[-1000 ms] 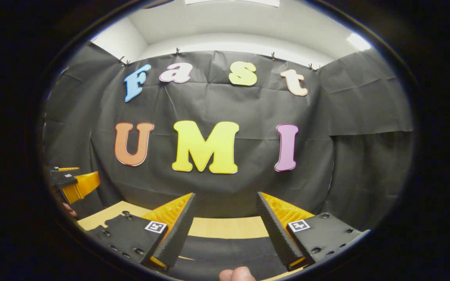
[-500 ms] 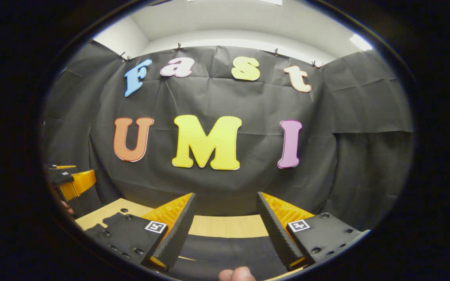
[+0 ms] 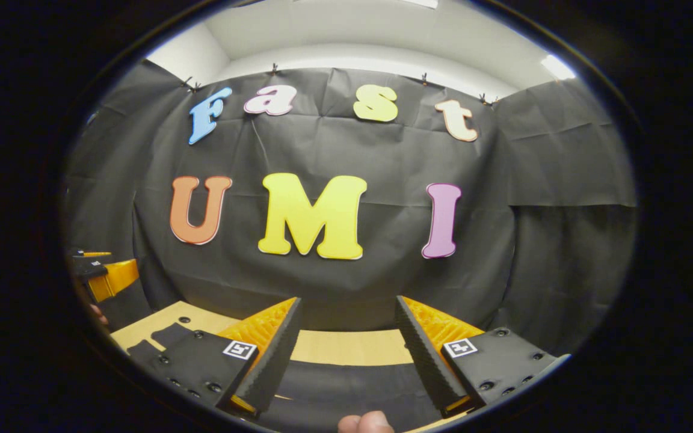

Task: Grasp the waist and the cuffs of the jeans and fold them to make the two legs overlap; first hold the waist and fold one-third of the jeans toward the cuffs, then hold the cuffs and fold the remaining one-third in the same direction to finish folding.

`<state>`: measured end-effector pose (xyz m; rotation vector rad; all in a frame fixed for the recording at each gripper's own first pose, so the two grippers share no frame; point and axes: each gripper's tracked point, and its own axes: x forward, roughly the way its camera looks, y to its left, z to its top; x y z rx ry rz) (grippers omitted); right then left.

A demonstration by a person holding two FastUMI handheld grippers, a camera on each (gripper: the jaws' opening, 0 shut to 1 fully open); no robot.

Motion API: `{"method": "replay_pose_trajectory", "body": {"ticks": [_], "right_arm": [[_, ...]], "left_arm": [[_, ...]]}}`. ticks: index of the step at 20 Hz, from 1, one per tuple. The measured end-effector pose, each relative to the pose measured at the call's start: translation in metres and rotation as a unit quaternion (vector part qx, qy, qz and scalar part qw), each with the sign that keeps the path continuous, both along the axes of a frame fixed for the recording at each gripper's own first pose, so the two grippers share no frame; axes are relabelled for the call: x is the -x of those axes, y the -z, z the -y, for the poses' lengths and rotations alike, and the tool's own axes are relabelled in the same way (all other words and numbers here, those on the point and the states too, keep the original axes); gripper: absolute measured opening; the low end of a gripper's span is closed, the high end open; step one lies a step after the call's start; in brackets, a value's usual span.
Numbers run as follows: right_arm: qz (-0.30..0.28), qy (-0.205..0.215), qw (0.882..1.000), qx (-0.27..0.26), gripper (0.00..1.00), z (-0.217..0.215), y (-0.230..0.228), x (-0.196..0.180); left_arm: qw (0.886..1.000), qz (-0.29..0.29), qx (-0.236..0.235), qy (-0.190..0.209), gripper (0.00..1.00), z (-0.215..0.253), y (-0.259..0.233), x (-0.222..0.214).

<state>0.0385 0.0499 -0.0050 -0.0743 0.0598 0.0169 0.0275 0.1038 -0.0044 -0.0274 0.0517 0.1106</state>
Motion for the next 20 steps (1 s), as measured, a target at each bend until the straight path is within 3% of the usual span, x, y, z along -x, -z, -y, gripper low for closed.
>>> {"method": "replay_pose_trajectory", "body": {"ticks": [5, 6, 7, 8, 9, 10, 12, 13, 14, 19, 20], "right_arm": [[-0.039, 0.005, 0.999, 0.006, 0.92, 0.037, 0.026, -0.002], [-0.05, 0.005, 0.999, 0.009, 0.97, 0.047, 0.035, -0.002], [-0.063, 0.003, 0.998, 0.008, 0.93, 0.056, 0.043, 0.0], [-0.08, 0.001, 0.997, 0.004, 0.93, 0.067, 0.056, 0.001], [-0.109, -0.003, 0.994, -0.003, 1.0, 0.077, 0.072, 0.004], [-0.14, -0.003, 0.99, -0.006, 0.96, 0.089, 0.092, 0.009], [-0.18, 0.011, 0.983, -0.017, 0.93, 0.119, 0.121, 0.018], [-0.197, 0.025, 0.98, -0.025, 0.97, 0.133, 0.131, 0.021], [-0.21, 0.037, 0.976, -0.034, 0.93, 0.147, 0.142, 0.024], [-0.272, 0.085, 0.956, -0.069, 0.93, 0.198, 0.191, 0.039], [-0.284, 0.094, 0.951, -0.08, 0.97, 0.208, 0.2, 0.043]], "left_arm": [[0.998, -0.04, 0.038, -0.016, 0.98, -0.018, 0.031, 0.013], [0.997, -0.055, 0.055, -0.023, 1.0, -0.026, 0.041, 0.017], [0.994, -0.073, 0.078, -0.031, 0.98, -0.033, 0.054, 0.022], [0.99, -0.091, 0.103, -0.044, 0.88, -0.043, 0.069, 0.028], [0.983, -0.11, 0.13, -0.061, 0.98, -0.055, 0.084, 0.037], [0.976, -0.128, 0.16, -0.08, 0.99, -0.068, 0.101, 0.047], [0.954, -0.158, 0.223, -0.124, 0.98, -0.094, 0.134, 0.067], [0.941, -0.171, 0.253, -0.146, 0.99, -0.106, 0.15, 0.077], [0.927, -0.182, 0.283, -0.168, 0.99, -0.12, 0.167, 0.087], [0.851, -0.218, 0.408, -0.248, 0.99, -0.159, 0.232, 0.115], [0.839, -0.222, 0.424, -0.258, 0.99, -0.168, 0.239, 0.118]]}}
